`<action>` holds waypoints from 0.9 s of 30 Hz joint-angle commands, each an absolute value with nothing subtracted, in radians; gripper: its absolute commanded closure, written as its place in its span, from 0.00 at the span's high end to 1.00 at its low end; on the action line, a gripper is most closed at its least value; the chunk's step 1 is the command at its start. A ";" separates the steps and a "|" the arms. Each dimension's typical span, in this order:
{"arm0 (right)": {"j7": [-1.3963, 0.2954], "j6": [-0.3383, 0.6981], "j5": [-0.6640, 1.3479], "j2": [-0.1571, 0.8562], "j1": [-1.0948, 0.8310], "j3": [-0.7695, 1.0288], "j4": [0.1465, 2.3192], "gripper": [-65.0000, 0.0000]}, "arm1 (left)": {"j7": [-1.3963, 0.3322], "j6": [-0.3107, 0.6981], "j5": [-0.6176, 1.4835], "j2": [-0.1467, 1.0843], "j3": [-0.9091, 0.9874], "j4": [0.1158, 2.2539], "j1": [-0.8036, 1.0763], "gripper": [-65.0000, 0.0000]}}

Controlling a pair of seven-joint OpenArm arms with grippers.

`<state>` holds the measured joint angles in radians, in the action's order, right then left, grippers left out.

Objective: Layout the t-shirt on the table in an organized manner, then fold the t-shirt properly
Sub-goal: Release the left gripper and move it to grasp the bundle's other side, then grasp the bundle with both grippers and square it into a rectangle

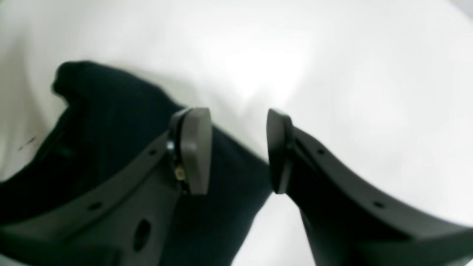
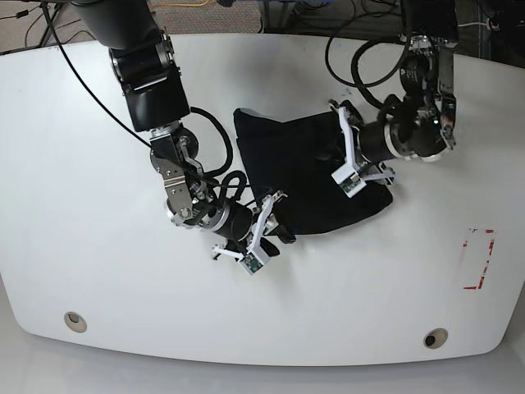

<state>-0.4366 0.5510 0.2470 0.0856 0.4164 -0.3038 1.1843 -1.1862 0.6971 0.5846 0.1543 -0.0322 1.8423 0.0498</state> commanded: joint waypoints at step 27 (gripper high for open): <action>-0.219 0.547 0.275 0.242 0.025 -0.197 1.319 0.35 | -1.035 0.698 0.510 0.292 -0.311 1.394 -0.246 0.00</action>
<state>-0.1959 0.5430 0.2848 0.2329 0.0631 -0.2276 1.2659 -1.0538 0.6971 0.5056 0.2901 -0.2947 1.4010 -0.2016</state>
